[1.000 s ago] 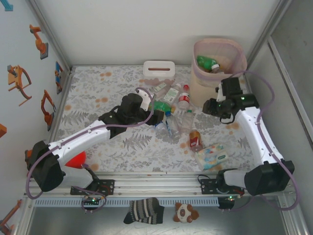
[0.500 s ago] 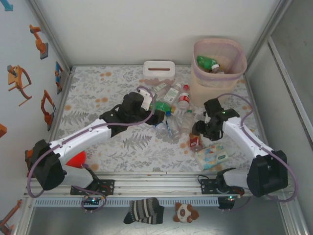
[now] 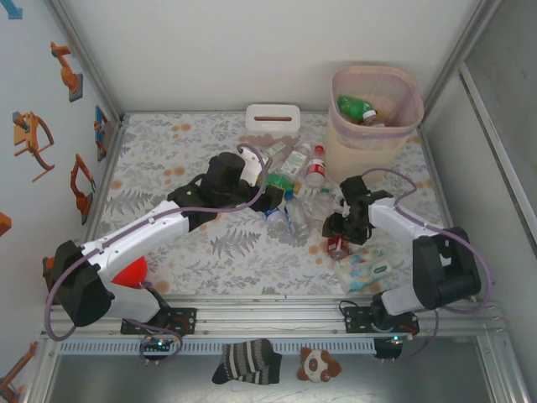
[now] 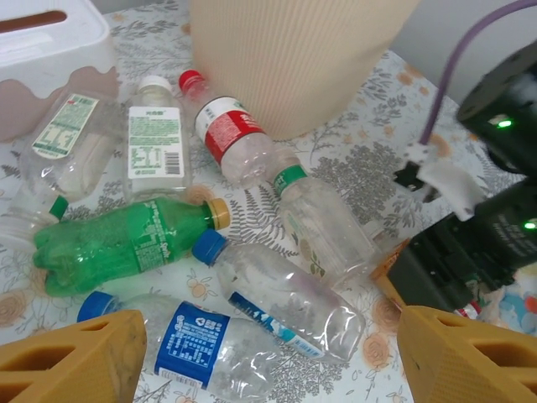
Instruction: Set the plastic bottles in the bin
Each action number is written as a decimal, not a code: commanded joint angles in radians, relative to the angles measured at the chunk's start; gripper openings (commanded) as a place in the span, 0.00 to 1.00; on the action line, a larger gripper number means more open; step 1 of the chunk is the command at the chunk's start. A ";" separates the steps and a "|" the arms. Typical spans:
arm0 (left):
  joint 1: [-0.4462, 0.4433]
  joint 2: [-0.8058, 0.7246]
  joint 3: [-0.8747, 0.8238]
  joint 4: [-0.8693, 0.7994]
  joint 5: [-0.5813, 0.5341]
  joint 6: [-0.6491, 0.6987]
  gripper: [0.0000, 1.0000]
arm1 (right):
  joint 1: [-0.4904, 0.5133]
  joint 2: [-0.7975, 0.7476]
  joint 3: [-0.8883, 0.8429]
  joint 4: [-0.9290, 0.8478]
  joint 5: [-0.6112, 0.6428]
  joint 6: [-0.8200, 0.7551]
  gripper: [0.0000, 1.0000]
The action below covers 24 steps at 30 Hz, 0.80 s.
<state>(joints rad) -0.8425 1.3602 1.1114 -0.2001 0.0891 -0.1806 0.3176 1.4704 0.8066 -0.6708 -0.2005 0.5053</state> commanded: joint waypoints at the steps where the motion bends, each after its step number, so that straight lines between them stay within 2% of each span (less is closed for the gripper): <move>1: 0.003 -0.015 0.003 0.038 0.069 0.052 0.79 | 0.008 0.030 0.019 0.007 -0.010 -0.030 0.66; 4: 0.002 -0.014 -0.019 0.046 0.097 0.056 0.79 | 0.007 0.042 0.020 0.004 0.012 -0.044 0.64; 8: -0.004 0.009 -0.005 -0.007 0.091 0.059 0.79 | 0.007 0.018 0.015 0.009 0.022 -0.036 0.61; 14: -0.010 0.025 -0.017 0.025 0.076 0.047 0.79 | 0.007 -0.025 0.010 0.009 0.042 -0.017 0.58; 24: -0.058 0.080 0.033 0.025 -0.018 0.043 0.79 | 0.006 -0.141 0.106 -0.088 0.120 -0.014 0.58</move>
<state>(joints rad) -0.8822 1.4269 1.1053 -0.1902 0.1154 -0.1474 0.3176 1.3754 0.8623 -0.7116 -0.1337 0.4789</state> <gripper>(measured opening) 0.789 0.581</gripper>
